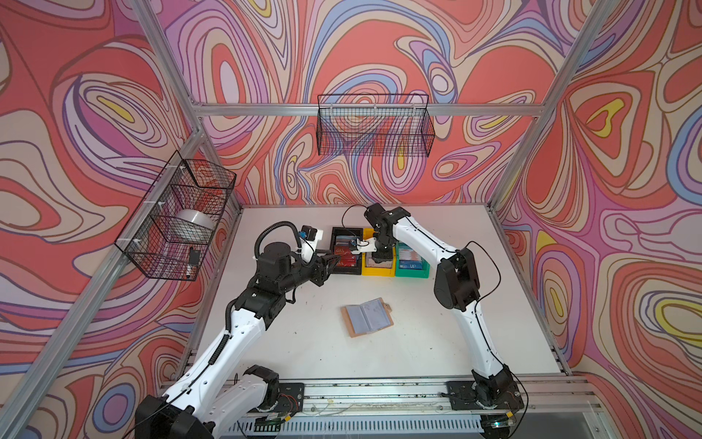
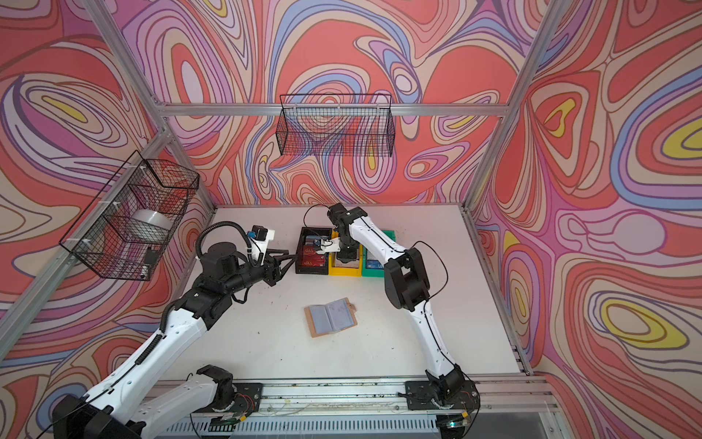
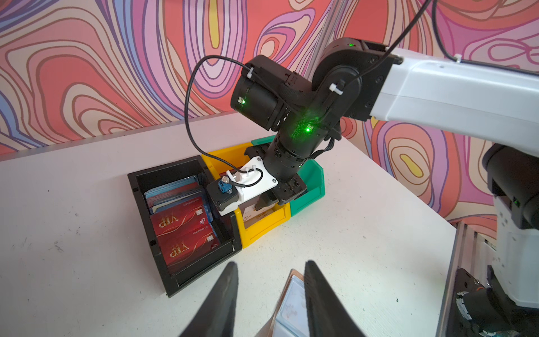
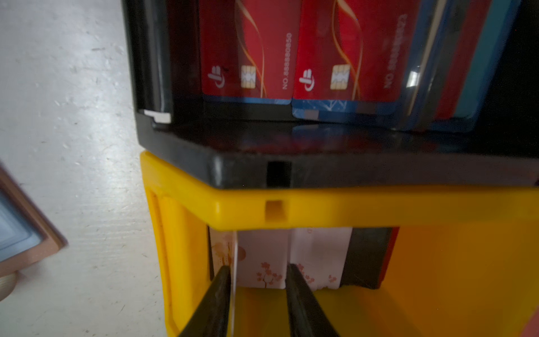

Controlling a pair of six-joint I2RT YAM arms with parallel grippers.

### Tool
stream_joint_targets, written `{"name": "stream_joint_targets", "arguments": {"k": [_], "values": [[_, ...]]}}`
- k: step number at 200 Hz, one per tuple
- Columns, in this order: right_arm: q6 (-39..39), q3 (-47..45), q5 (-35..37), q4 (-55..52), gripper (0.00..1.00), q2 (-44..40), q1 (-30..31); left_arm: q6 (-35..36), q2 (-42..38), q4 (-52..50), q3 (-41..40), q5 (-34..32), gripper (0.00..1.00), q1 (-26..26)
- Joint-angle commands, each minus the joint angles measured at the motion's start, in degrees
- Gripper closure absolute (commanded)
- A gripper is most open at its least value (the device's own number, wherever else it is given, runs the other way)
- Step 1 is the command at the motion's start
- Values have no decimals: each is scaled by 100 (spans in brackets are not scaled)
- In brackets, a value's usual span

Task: Take the credit cards out of the card holder
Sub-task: Place the credit card in the storage box.

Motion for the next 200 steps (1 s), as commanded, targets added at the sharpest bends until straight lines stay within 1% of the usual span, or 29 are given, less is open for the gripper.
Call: {"name": "stream_joint_targets", "arguments": {"k": [1,51,79,93,112,136,159,170,181,194,200], "values": [[136,4,125,193,60,106,44,73,-92,-146,-55,-11,59,67],[210,-245,587,958,57,-90,35,64,-52,-123,-47,11,59,74],[493,-277,650,1320,56,-291,31,38,-31,-104,-32,18,59,78],[777,-257,531,1422,57,-491,19,0,-12,-107,-21,45,59,81],[1228,-318,149,1546,57,-909,-33,-88,35,-90,3,126,59,76],[1897,-657,-290,1527,57,-1559,-45,-308,58,-66,-48,136,60,77],[2964,-1181,-690,1350,59,-2217,-45,-811,90,255,-294,308,61,80],[3548,-1503,-1169,1149,61,-2488,-42,-1184,108,554,-506,460,62,79],[4085,-1916,-1849,959,63,-2747,-44,-1587,119,889,-763,568,63,66],[4678,-2655,-2683,1003,63,-3049,-27,-1964,128,1268,-1126,617,66,32],[4891,-2999,-2928,1155,63,-3212,2,-2039,119,1330,-1240,584,68,-19]]}}
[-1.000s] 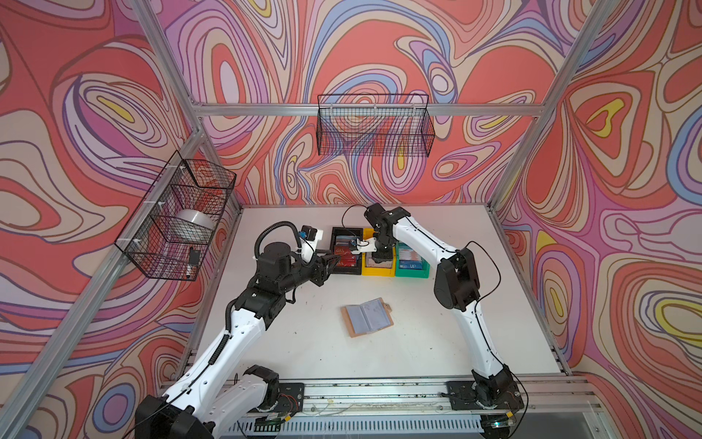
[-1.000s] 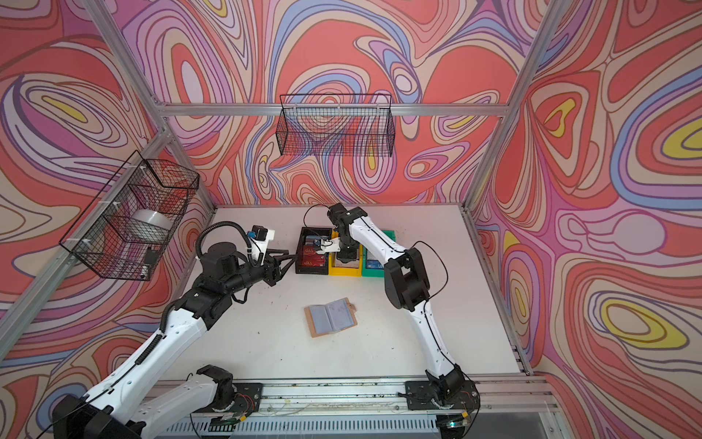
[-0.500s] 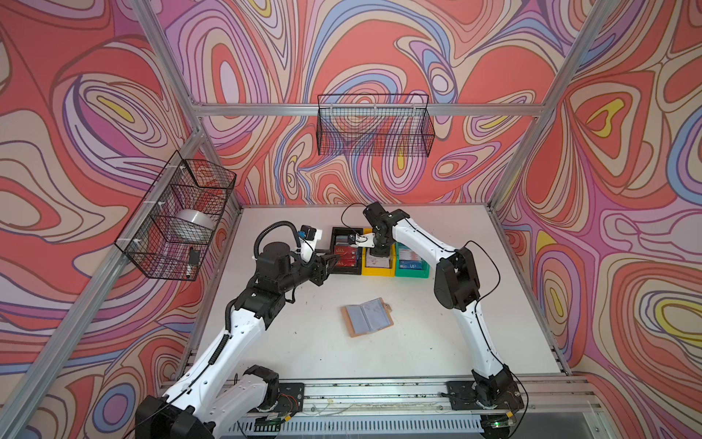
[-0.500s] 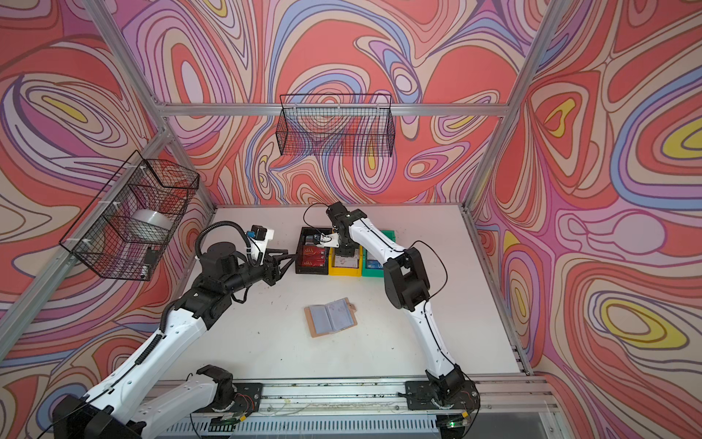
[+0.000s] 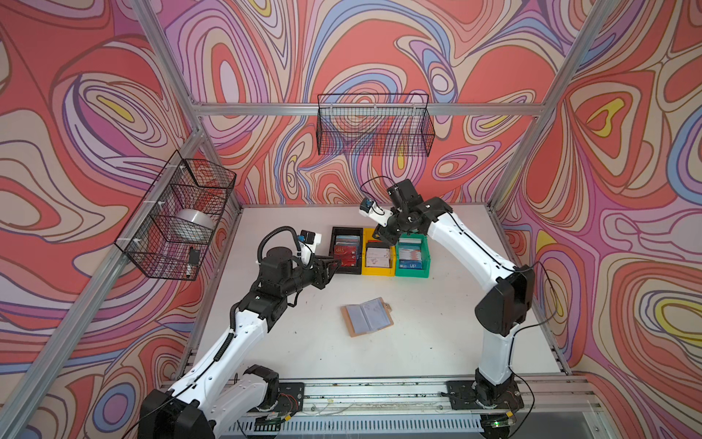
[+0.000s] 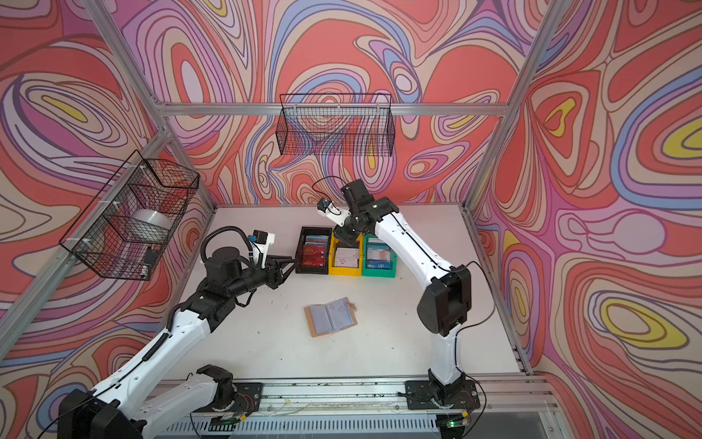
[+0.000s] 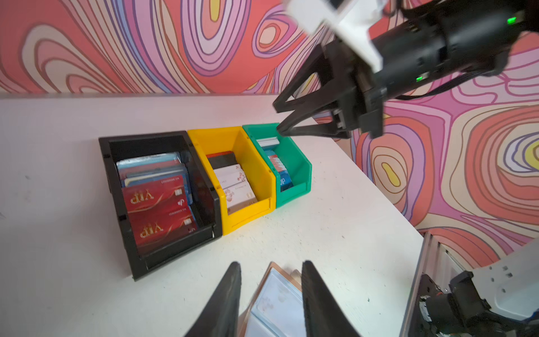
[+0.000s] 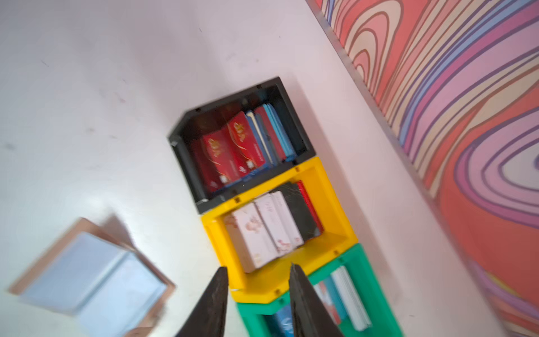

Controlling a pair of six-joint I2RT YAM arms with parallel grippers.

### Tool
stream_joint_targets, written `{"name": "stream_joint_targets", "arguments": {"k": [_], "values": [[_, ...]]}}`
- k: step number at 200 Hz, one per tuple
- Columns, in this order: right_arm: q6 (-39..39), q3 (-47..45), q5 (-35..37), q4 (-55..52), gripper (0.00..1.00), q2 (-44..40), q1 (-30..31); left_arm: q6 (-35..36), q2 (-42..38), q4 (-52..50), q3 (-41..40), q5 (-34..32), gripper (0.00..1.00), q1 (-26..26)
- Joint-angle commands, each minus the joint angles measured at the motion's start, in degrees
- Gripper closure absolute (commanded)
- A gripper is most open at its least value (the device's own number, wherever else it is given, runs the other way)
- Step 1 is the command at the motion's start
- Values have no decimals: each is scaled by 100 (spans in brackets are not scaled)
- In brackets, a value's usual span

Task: Take the credit cards out of the card holder
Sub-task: Place the credit card in the storage box, then move the card holder to the center of the table.

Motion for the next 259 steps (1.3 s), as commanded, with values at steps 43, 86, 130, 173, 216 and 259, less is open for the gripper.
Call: {"name": "stream_joint_targets", "arguments": {"k": [43,86,130,173,216,259], "values": [[2681,-3564,-2331,1290,71,-1218,186,-839,153,57,-616,-89,76,-801],[3194,-4526,-2339,1841,78,-1325,319,-1603,567,985,-1355,-123,83,-1111],[3126,-4705,-2180,1929,78,-919,325,-2036,1228,1586,-1583,-501,84,-1301],[2867,-4562,-1963,1715,78,-432,301,-2368,2309,1979,-1152,-651,85,-1652],[3010,-4555,-1745,1769,78,-216,147,-2611,2578,2223,-1175,-835,86,-1657],[2939,-4606,-1716,1724,78,-121,-37,-2430,2262,1582,-1221,-1067,85,-1657]]}}
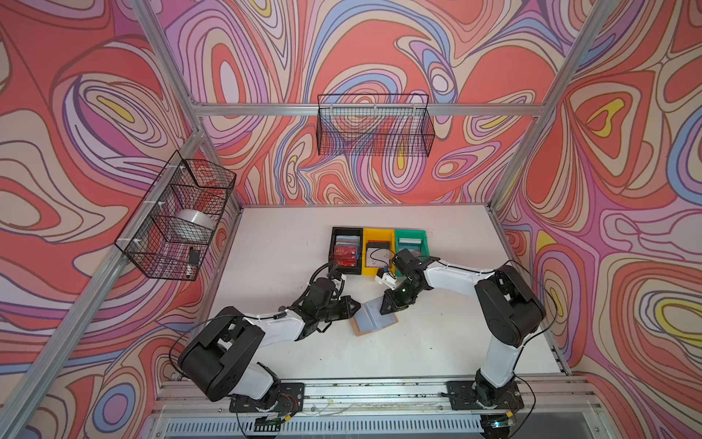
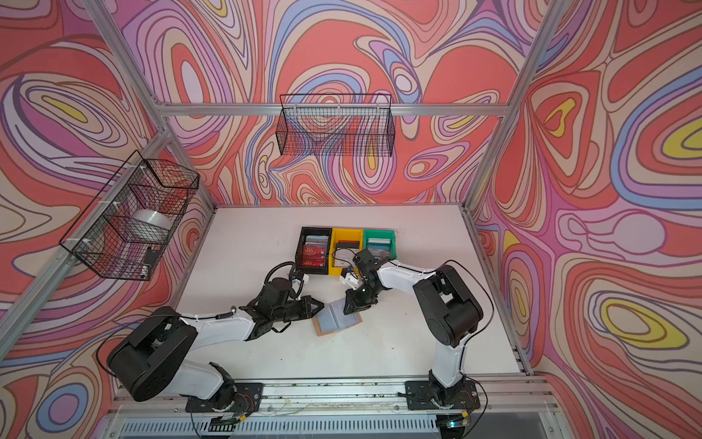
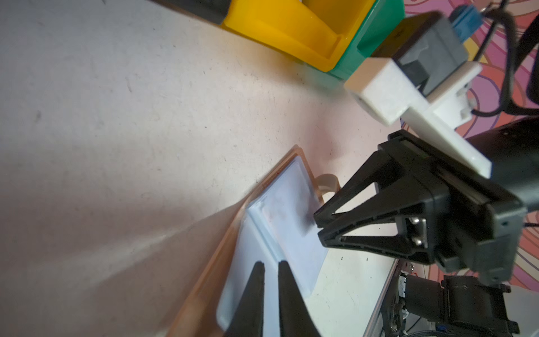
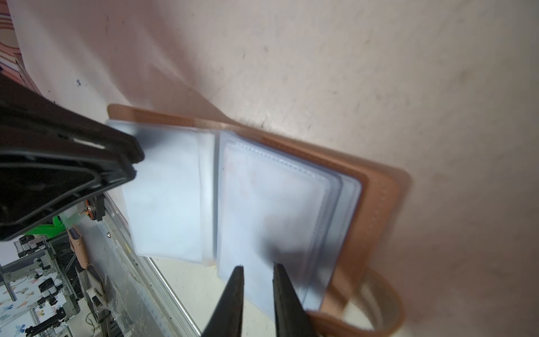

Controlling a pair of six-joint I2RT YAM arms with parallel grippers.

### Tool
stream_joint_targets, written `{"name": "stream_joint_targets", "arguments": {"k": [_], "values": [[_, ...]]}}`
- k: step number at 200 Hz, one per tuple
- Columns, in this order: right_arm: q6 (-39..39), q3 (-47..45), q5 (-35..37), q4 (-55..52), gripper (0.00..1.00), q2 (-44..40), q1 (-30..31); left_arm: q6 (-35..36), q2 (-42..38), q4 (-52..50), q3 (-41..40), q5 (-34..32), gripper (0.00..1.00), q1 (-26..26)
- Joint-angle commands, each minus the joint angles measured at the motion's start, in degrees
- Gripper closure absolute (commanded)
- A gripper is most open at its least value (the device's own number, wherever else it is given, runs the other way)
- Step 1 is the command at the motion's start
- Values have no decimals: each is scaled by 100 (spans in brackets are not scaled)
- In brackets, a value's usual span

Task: Take the credit cards out of the card holder
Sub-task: Move the card holder to the center of the table.

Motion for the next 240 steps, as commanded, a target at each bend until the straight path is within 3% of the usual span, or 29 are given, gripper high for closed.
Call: {"name": "stream_joint_targets", "arguments": {"k": [1,52,83,182,240], "values": [[-63,1,104,-35,78,123,-57,22,-227,-267,7,-242,85,-24],[63,72,324,-67,77,23,-59,155,-230,-612,331,-178,85,-157],[186,78,596,-85,77,-128,-108,168,-171,-698,945,19,85,-268],[316,76,942,-246,76,-341,-271,-193,703,-202,752,86,86,-566],[322,-10,921,-225,75,-309,-292,-224,439,-446,265,-261,86,-595]]}}
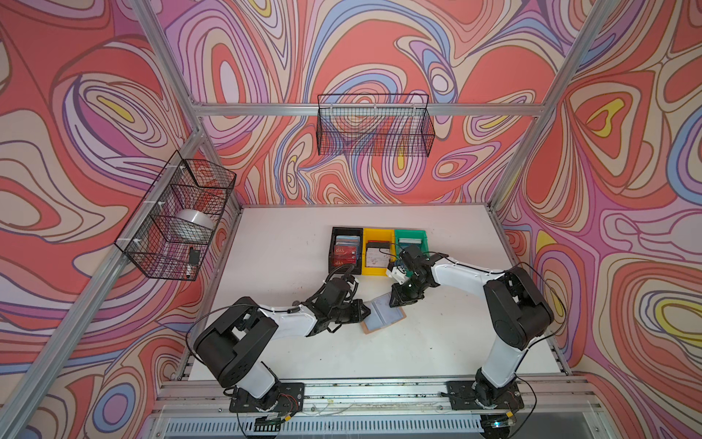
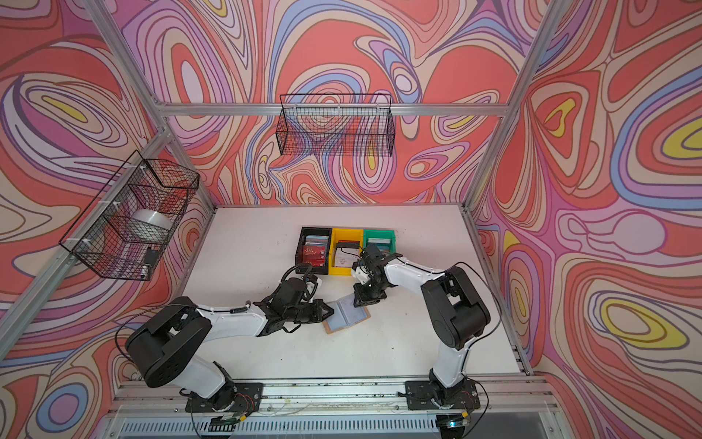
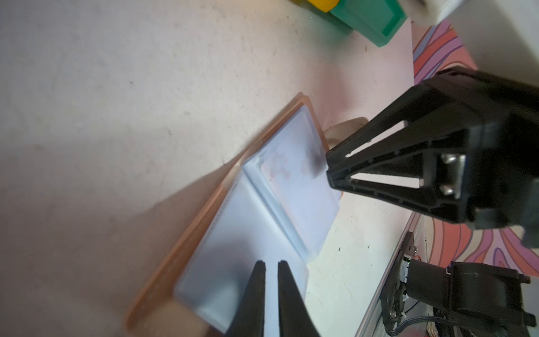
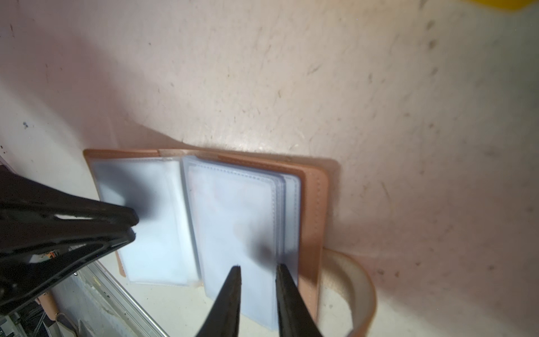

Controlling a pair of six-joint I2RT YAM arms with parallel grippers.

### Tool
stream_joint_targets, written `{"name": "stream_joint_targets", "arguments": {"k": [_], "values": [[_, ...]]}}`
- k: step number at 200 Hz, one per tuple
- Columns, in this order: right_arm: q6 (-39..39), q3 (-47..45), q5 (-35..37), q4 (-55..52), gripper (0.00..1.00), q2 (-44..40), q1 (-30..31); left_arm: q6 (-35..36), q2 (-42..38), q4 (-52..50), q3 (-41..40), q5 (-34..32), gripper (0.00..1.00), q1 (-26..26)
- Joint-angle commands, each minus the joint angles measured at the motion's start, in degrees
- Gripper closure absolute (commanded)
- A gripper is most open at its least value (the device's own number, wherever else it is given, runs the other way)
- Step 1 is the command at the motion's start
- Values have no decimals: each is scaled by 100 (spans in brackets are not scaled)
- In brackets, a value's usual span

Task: Take the credit cards out of the card holder
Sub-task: Move the card holder to the center of the table.

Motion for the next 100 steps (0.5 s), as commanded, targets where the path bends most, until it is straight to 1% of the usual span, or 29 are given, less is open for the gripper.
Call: {"name": "stream_joint_targets", "arguments": {"k": [1,83,100], "values": [[23,-24,29,-23,75,-65,-21,-48,-200,-92,-257,-235,86,-27],[27,-150,-634,219,75,166,-24,-101,134,159,-308,-262,86,-28],[36,-141,-600,229,75,240,-24,-100,126,150,-294,-264,86,-27]]}}
